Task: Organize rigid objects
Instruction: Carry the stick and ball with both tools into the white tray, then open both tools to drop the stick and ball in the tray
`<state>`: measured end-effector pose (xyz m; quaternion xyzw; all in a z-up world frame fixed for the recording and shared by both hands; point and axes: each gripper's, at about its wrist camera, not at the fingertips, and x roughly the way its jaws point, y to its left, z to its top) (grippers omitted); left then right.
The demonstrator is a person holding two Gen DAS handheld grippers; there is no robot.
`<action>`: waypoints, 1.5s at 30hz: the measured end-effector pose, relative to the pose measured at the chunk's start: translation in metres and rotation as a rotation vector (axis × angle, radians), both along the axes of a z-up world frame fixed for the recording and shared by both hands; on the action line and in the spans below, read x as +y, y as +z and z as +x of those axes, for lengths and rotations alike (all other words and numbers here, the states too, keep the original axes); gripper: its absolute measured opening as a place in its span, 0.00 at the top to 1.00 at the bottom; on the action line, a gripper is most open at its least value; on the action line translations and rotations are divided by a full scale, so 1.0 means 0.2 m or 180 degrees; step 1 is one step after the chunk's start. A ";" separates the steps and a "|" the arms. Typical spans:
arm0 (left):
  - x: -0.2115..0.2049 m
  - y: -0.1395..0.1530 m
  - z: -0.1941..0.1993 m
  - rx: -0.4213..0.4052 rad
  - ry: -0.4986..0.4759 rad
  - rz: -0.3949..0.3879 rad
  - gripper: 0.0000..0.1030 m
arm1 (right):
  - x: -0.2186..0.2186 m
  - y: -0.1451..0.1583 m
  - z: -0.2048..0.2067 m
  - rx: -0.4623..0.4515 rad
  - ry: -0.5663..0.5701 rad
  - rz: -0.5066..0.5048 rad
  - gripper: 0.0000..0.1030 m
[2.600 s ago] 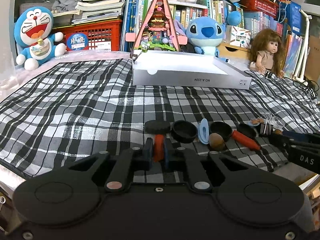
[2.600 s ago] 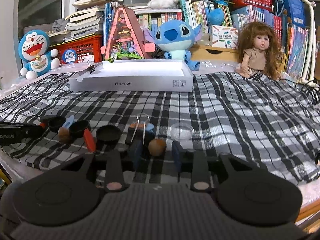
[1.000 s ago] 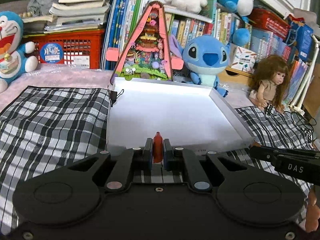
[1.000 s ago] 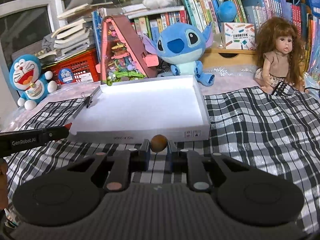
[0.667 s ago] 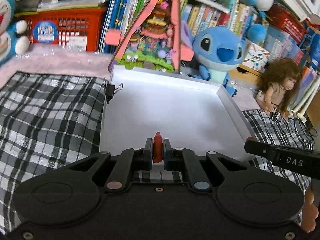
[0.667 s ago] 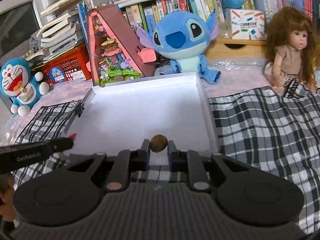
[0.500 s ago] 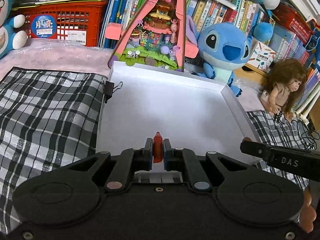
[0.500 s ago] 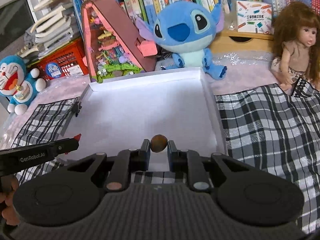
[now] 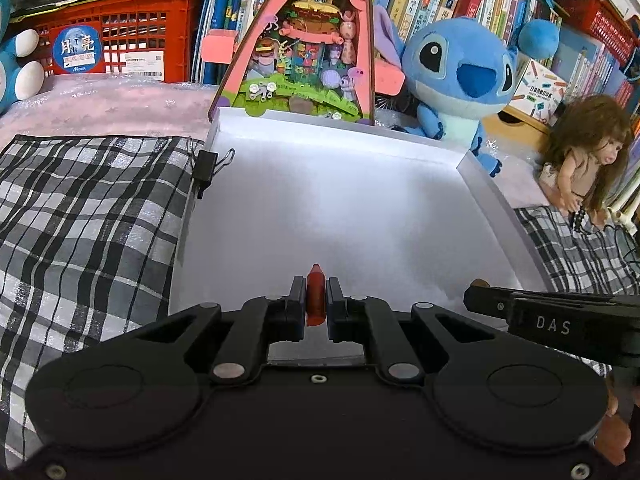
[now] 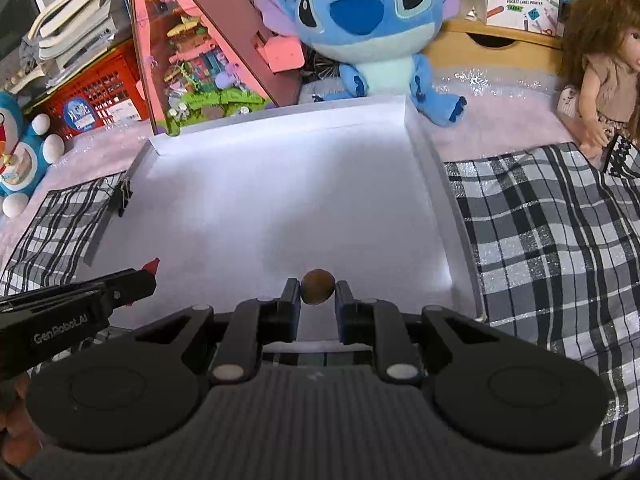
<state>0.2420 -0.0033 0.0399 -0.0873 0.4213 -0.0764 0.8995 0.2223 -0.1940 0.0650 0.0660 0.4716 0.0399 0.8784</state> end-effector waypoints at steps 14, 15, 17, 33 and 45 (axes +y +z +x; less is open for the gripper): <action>-0.03 -0.06 0.02 0.0024 -0.0023 0.0103 0.91 | 0.01 -0.04 0.02 0.0072 0.0031 -0.0054 0.78; -0.04 -0.06 0.02 0.0018 -0.0028 0.0111 0.91 | 0.01 -0.04 0.02 0.0068 0.0035 -0.0061 0.78; -0.04 -0.06 0.02 0.0010 -0.0030 0.0118 0.91 | 0.01 -0.04 0.02 0.0066 0.0033 -0.0066 0.78; -0.04 -0.06 0.01 -0.0036 -0.0064 0.0181 0.90 | 0.04 -0.05 -0.03 0.0171 -0.0044 -0.0102 0.76; 0.01 0.03 -0.09 -0.0108 -0.0063 0.0253 0.65 | 0.03 0.01 -0.07 0.0013 0.0006 -0.0083 0.45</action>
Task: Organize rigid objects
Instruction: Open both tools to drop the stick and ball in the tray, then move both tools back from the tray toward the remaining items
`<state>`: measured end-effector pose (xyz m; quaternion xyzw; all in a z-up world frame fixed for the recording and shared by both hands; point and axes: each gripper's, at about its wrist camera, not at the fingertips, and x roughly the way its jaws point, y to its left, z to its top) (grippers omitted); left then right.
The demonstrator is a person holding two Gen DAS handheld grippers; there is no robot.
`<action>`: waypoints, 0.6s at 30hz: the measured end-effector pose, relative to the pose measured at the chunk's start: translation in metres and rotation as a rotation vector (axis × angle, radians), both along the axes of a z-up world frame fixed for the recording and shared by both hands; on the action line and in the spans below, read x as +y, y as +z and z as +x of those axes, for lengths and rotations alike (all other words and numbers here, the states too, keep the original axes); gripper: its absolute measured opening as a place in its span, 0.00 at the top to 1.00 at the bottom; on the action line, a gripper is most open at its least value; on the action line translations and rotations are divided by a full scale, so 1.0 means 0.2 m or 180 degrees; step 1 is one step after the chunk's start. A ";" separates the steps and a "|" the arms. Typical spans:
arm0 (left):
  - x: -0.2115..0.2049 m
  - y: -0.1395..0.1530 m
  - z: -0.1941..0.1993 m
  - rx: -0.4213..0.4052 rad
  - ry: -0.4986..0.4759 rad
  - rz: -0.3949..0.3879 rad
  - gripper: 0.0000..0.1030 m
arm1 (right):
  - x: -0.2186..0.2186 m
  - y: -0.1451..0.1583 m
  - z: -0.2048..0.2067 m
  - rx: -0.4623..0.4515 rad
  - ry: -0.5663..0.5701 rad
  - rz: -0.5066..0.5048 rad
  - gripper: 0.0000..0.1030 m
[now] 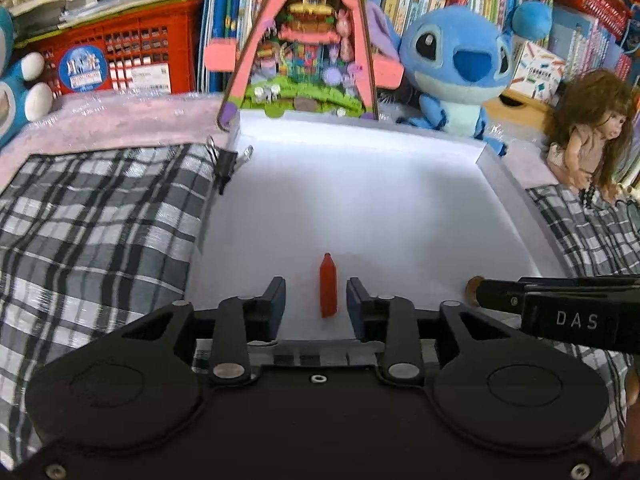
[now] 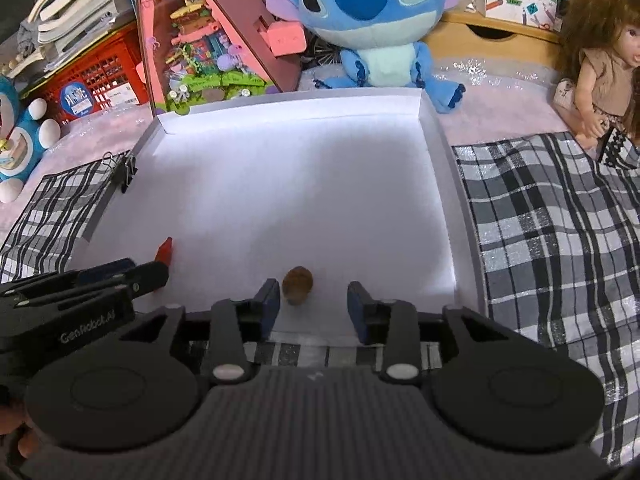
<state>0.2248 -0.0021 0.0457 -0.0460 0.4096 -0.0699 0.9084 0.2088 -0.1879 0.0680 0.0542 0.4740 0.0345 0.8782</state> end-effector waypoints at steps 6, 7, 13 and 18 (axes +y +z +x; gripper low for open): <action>0.05 0.12 -0.17 -0.0211 -0.0059 -0.0006 0.50 | -0.01 0.11 -0.11 -0.0236 0.0108 -0.0023 0.38; 0.06 0.14 -0.21 -0.0272 -0.0085 0.0013 0.49 | -0.01 0.12 -0.13 -0.0295 0.0144 -0.0038 0.35; 0.09 0.18 -0.46 -0.0591 -0.0225 0.0009 0.29 | -0.03 0.20 -0.34 -0.0726 0.0357 -0.0131 0.21; 0.12 0.16 -0.66 -0.0776 -0.0276 0.0032 0.23 | -0.06 0.20 -0.53 -0.1019 0.0505 -0.0183 0.15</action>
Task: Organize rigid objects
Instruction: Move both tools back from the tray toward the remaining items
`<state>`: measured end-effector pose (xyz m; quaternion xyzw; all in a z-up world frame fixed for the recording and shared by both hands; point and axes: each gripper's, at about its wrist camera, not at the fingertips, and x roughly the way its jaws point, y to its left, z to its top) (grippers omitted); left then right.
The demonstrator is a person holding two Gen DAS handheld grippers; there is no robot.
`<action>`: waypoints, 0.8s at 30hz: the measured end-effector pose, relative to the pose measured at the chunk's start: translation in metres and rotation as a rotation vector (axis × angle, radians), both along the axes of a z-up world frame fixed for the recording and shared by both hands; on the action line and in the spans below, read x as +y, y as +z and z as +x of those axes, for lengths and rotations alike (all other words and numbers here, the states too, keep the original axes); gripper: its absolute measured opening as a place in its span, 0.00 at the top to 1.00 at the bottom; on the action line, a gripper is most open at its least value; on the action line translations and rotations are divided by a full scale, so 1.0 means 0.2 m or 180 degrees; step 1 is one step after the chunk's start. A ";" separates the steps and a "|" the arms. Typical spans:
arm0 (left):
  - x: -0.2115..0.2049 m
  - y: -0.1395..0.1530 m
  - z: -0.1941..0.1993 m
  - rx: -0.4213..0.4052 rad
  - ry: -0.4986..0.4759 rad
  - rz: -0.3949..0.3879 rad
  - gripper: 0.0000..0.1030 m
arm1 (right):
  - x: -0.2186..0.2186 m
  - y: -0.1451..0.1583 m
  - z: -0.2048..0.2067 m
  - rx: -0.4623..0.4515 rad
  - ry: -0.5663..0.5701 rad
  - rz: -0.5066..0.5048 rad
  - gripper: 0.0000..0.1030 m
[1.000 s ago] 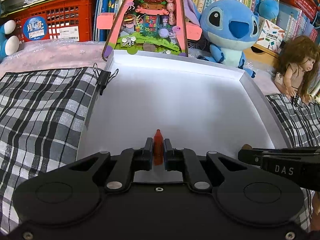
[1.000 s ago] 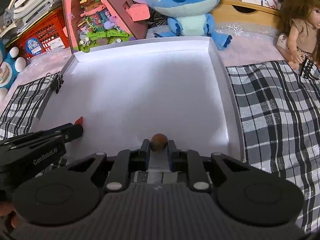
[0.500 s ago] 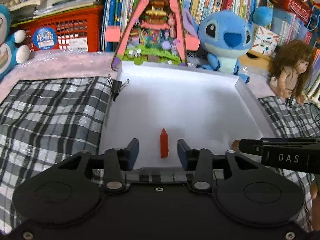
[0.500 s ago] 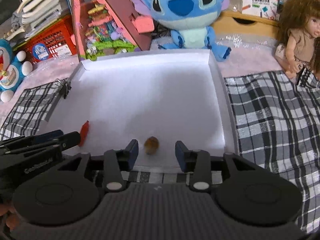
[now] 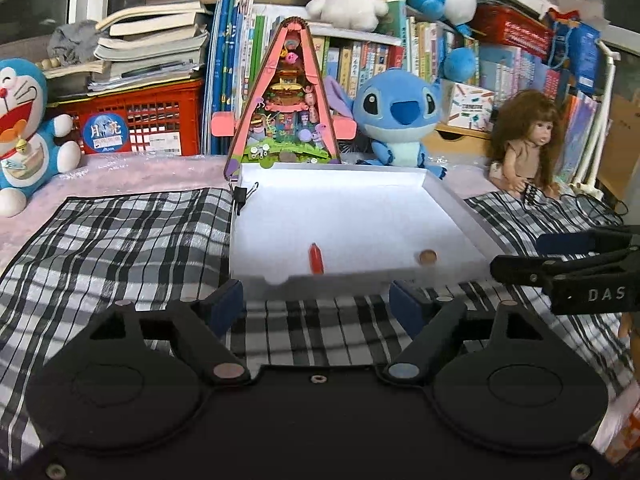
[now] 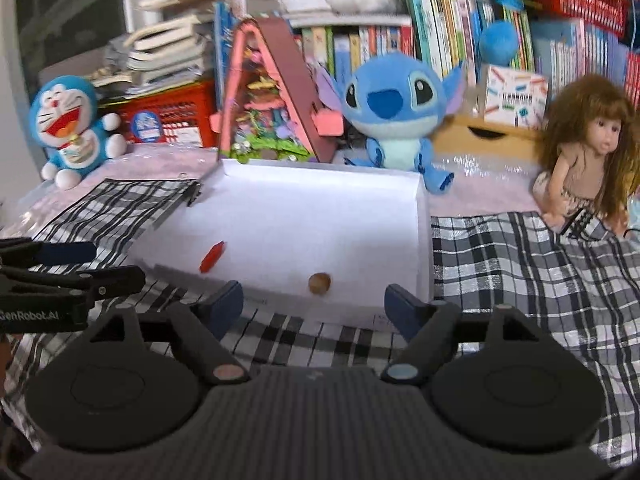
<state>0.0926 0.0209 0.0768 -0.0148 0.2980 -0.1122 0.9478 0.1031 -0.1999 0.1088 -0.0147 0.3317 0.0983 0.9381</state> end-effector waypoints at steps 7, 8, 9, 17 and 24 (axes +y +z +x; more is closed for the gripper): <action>0.05 -0.09 -0.23 -0.0076 -0.0007 0.0066 0.21 | -0.02 -0.06 -0.24 -0.0376 0.0238 -0.0175 0.09; 0.06 -0.10 -0.25 -0.0092 0.0002 0.0080 0.20 | -0.02 -0.07 -0.27 -0.0442 0.0263 -0.0217 0.08; 0.07 -0.11 -0.27 -0.0111 0.0013 0.0093 0.20 | -0.01 -0.08 -0.30 -0.0488 0.0284 -0.0241 0.06; 0.11 -0.19 -0.44 -0.0240 0.0072 0.0147 0.19 | -0.02 -0.18 -0.49 -0.0694 0.0346 -0.0297 0.01; 0.13 -0.24 -0.51 -0.0280 0.0109 0.0199 0.19 | -0.06 -0.22 -0.59 -0.0838 0.0264 -0.0320 0.00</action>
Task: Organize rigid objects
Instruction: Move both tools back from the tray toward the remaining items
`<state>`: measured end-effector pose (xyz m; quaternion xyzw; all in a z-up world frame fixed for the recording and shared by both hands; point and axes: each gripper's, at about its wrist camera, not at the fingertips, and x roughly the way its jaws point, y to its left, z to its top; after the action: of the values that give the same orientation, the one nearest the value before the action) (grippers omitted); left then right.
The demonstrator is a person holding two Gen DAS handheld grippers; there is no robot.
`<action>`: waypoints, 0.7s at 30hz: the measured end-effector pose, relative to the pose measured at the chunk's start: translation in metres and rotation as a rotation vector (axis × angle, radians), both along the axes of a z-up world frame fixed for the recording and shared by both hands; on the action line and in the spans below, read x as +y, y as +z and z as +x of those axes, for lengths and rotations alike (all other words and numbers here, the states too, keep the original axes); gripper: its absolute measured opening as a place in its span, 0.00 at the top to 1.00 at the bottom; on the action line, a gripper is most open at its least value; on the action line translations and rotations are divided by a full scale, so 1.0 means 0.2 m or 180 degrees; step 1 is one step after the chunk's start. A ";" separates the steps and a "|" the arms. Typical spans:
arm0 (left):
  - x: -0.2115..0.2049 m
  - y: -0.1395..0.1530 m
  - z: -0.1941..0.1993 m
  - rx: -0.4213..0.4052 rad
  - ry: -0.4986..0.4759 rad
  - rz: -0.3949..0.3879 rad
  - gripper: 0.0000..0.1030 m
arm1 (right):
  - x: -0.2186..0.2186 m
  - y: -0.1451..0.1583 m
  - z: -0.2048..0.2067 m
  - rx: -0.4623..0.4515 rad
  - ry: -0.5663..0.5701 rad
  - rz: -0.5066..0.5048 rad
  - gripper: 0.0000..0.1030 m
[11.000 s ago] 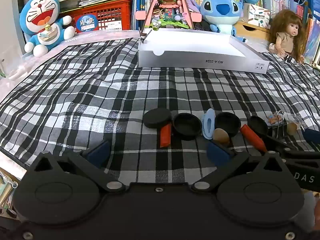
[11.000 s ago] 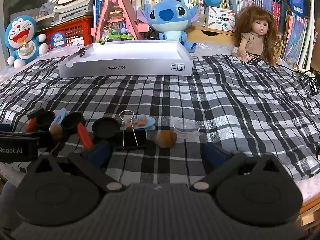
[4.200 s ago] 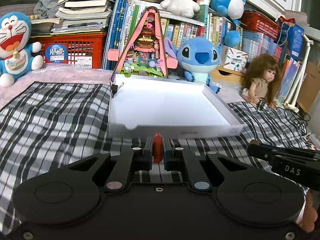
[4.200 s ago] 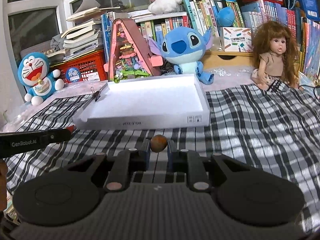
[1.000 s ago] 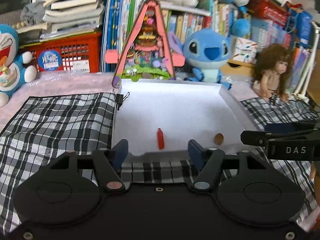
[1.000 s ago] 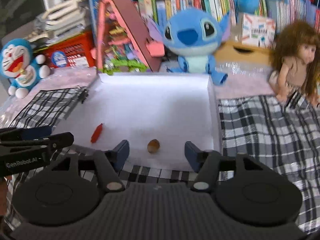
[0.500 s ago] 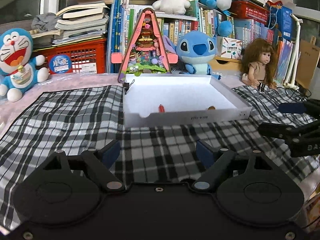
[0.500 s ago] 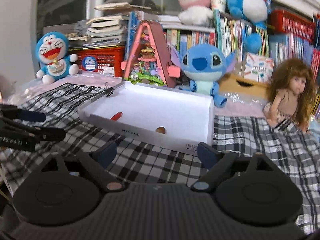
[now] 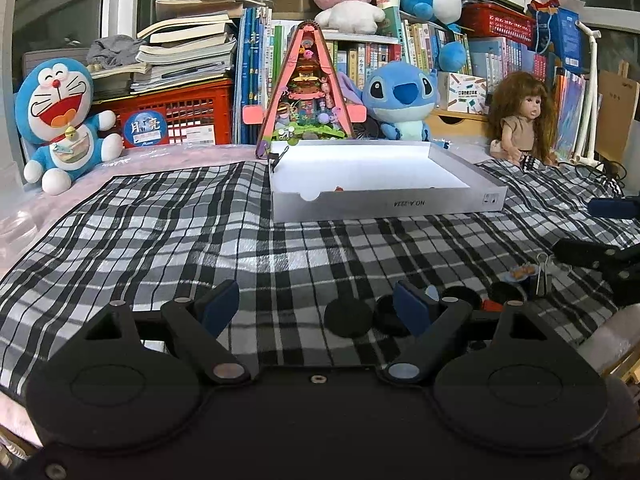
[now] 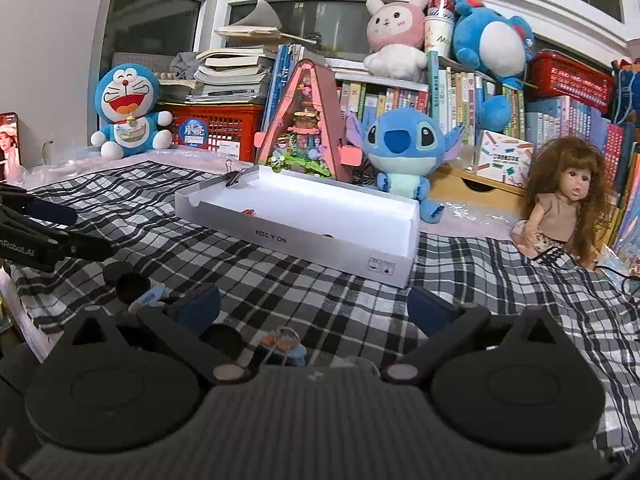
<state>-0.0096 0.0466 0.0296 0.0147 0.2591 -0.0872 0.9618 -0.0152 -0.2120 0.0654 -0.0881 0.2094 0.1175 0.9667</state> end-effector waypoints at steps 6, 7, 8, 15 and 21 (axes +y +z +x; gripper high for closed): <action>-0.01 -0.04 -0.04 0.0014 -0.0048 0.0104 0.28 | -0.08 -0.02 -0.05 -0.0059 -0.0190 0.0081 0.00; -0.01 -0.04 -0.04 0.0025 -0.0052 0.0120 0.29 | -0.09 -0.02 -0.06 -0.0065 -0.0236 0.0076 0.00; -0.01 -0.05 -0.05 0.0028 -0.0050 0.0130 0.32 | -0.10 -0.03 -0.06 -0.0083 -0.0295 0.0052 0.00; 0.00 -0.09 -0.05 0.0118 -0.0059 0.0113 0.44 | -0.15 -0.07 -0.10 -0.0100 -0.0496 -0.0087 0.00; -0.05 -0.12 -0.02 0.0095 -0.0142 0.0155 0.51 | -0.14 -0.10 -0.10 0.0026 -0.0515 -0.0323 0.12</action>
<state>-0.0141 0.0369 0.0062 0.0425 0.2751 -0.1025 0.9550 -0.0360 -0.2397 0.0444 -0.1193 0.2255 0.0286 0.9665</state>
